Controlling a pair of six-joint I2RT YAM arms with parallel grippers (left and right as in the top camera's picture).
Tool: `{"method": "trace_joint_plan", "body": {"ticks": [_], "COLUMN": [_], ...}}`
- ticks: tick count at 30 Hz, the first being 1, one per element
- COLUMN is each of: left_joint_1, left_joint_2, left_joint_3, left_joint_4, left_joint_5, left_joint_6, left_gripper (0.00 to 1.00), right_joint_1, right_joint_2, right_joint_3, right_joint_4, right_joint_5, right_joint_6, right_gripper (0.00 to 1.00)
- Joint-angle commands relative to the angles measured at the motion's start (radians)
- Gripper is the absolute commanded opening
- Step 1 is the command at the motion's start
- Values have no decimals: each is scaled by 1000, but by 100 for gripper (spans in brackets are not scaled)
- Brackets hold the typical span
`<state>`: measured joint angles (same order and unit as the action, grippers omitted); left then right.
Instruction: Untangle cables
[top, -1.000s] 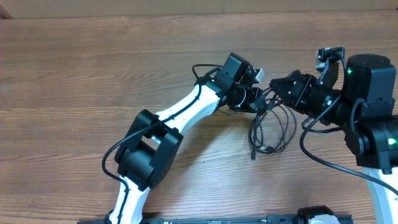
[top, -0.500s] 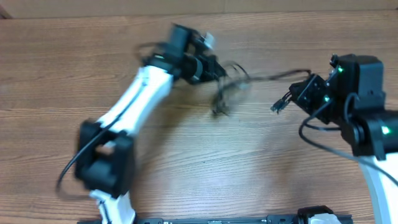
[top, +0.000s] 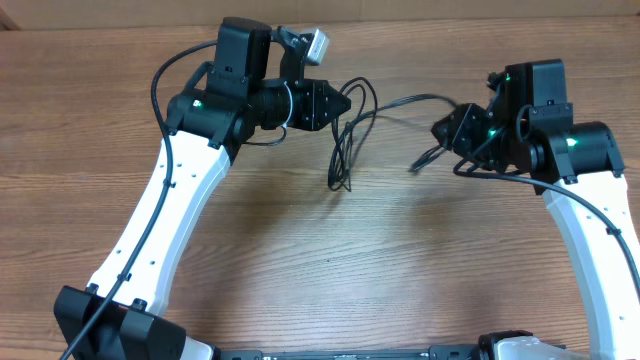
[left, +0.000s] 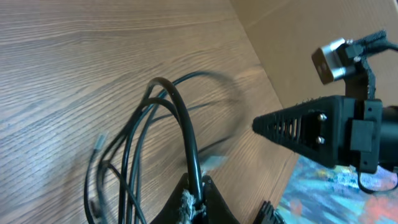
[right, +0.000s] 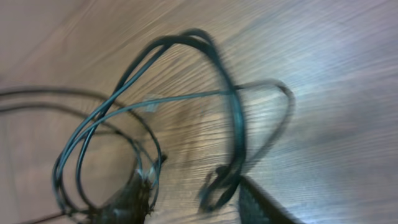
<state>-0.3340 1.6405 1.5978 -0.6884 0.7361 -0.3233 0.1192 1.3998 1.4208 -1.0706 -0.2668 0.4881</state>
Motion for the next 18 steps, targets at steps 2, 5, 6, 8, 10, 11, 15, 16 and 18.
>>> {"method": "trace_joint_plan", "body": {"ticks": [2,5,6,8,10,11,15,16,18], "left_joint_1": [1,1,1,1,2,4,20,23,26], "left_joint_2": [-3,-3,-3,-3,-3,-3,-3,-3,-3], "left_joint_3": [8,8,8,8,8,8,8,8,8], "left_joint_4": [18,21,25,46,69,79,121,132,150], "left_joint_5": [108,174,202,256,294,306,348,361,376], "left_joint_6": [63,106,118,122,121,113,52,39,3], "left_gripper": [4,4,4,4,4,4,4,4,4], "right_joint_1": [3,3,4,4,5,6,13,18,27], "right_joint_2": [0,4,7,20,35,42,78,87,103], "right_joint_3": [26,26,26,26,25,24,19,19,19], "right_joint_4": [31,47,50,51,44,40,41,42,48], "right_joint_5": [-167,-224,-241,-278,-290,-288,-296,-296,-297], "right_joint_6": [-105,-104,-99,-92,-82,-67,-50,-47,-46], "right_gripper": [60,61,61,61,61,61,60,61,61]}}
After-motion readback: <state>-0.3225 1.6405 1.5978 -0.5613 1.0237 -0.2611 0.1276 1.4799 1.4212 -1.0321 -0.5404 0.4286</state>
